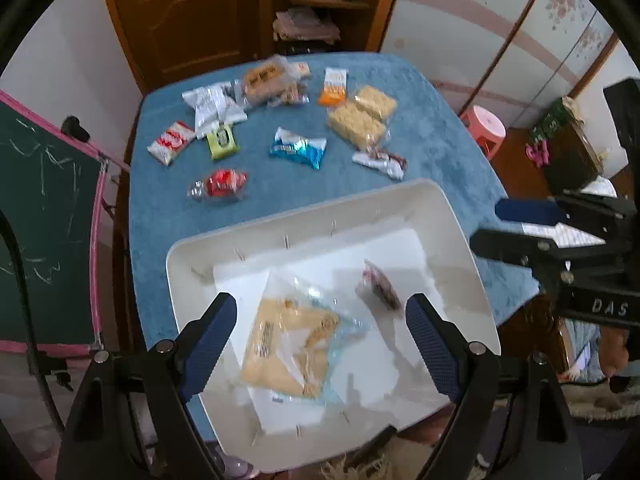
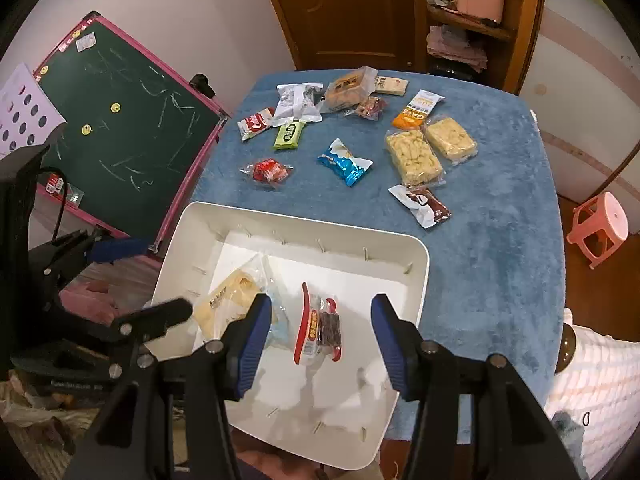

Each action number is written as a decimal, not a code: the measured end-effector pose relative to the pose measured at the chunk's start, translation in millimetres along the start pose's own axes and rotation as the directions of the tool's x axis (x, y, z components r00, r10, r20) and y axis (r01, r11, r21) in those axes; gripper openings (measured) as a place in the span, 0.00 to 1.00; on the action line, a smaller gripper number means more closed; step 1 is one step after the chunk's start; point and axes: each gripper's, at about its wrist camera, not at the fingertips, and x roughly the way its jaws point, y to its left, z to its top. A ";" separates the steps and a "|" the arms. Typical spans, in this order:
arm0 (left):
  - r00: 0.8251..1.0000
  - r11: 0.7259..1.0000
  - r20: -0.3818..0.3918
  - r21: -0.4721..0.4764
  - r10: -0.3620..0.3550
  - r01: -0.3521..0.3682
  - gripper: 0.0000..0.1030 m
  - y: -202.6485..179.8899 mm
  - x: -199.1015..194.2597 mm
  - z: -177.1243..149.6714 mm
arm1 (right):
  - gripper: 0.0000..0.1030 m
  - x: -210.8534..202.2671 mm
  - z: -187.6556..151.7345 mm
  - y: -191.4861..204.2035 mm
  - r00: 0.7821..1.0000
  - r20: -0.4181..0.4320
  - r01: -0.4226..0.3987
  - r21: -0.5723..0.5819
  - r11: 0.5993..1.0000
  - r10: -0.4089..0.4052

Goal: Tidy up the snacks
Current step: 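Lower both held packs into the white tray and open both tools, then grasp the blue wafer pack with the left tool while the right tool grasps the puffed-snack bag, then carry both packs to the white tray and release them inside, then move both open tools back over the snacks on the table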

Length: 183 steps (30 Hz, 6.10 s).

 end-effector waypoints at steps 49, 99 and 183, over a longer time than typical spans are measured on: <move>0.993 0.923 -0.070 -0.367 0.095 -0.114 0.83 39.2 150.4 194.4 | 0.68 120.0 162.2 -136.0 0.996 0.036 0.073 0.059 0.996 -0.076; 0.994 0.876 -0.063 -0.470 0.087 -0.106 0.28 21.3 128.0 162.3 | 0.60 133.8 144.4 -105.2 0.996 0.068 0.059 -0.113 0.992 -0.052; 0.992 0.981 0.070 -0.172 0.107 -0.093 0.85 21.2 -23.8 -40.2 | 0.73 -23.4 -49.2 52.9 0.976 0.177 0.117 0.045 0.992 -0.123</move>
